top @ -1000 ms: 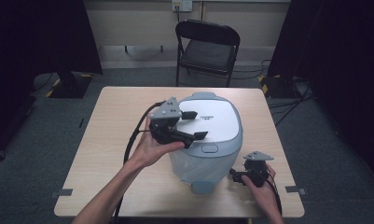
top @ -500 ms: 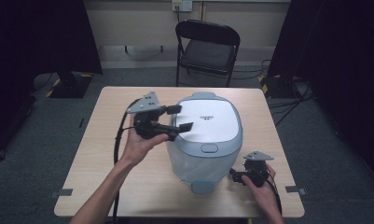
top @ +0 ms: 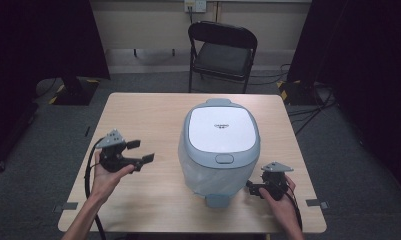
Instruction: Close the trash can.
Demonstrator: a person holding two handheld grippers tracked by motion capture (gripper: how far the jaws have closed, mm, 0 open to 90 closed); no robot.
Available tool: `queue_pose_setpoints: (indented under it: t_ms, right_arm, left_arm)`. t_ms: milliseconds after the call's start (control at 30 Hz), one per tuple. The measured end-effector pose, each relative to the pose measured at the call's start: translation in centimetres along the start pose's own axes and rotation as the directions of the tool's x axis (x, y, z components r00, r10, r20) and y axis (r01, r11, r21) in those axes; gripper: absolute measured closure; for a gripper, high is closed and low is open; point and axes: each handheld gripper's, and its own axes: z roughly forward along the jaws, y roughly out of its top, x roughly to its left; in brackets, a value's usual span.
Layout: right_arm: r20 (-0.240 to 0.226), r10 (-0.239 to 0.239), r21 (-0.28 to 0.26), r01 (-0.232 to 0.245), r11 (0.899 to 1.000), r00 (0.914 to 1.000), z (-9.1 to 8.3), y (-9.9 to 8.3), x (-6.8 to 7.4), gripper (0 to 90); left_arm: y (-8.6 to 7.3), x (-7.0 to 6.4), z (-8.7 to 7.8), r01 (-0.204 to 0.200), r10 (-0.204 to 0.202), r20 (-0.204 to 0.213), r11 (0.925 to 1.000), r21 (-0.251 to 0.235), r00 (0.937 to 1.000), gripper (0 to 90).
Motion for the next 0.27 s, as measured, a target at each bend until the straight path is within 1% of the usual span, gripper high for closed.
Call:
queue_pose_setpoints:
  t_ms: [33,67,100,133,167,200,233,267]
  right_arm:
    - [0.000,0.000,0.000,0.000,1.000,1.0000,0.0,0.0,0.0,11.3]
    - [0.000,0.000,0.000,0.000,1.000,1.0000,0.0,0.0,0.0,11.3]
    - [0.000,0.000,0.000,0.000,1.000,1.0000,0.0,0.0,0.0,11.3]
    - [0.000,0.000,0.000,0.000,1.000,1.0000,0.0,0.0,0.0,11.3]
    - [0.001,0.000,0.000,0.000,1.000,1.0000,0.0,0.0,0.0,11.3]
    - [0.001,0.000,0.000,0.000,1.000,1.0000,0.0,0.0,0.0,11.3]
    - [0.001,0.000,0.000,0.000,1.000,1.0000,0.0,0.0,0.0,11.3]
    - [0.001,0.000,0.000,0.000,1.000,1.0000,0.0,0.0,0.0,11.3]
  left_arm:
    - [-1.2,0.4,0.2,0.036,-0.035,-0.021,0.9992,0.021,0.9992,16.7]
    - [-2.3,0.7,0.3,0.059,-0.058,-0.043,0.9980,0.024,0.9974,18.3]
    - [-3.6,1.1,0.5,0.070,-0.068,-0.052,0.9970,0.034,0.9963,20.5]
    - [-4.1,1.2,0.7,0.083,-0.080,-0.057,0.9950,0.055,0.9951,21.2]
    - [-4.5,1.2,0.9,0.067,-0.063,-0.059,0.9941,0.085,0.9963,21.5]
    - [-4.8,1.2,1.1,0.043,-0.036,-0.066,0.9932,0.109,0.9972,22.0]
    - [-5.2,1.3,1.3,0.030,-0.020,-0.078,0.9923,0.120,0.9967,22.1]
    - [-5.8,1.4,1.7,0.041,-0.031,-0.079,0.9911,0.126,0.9964,22.1]
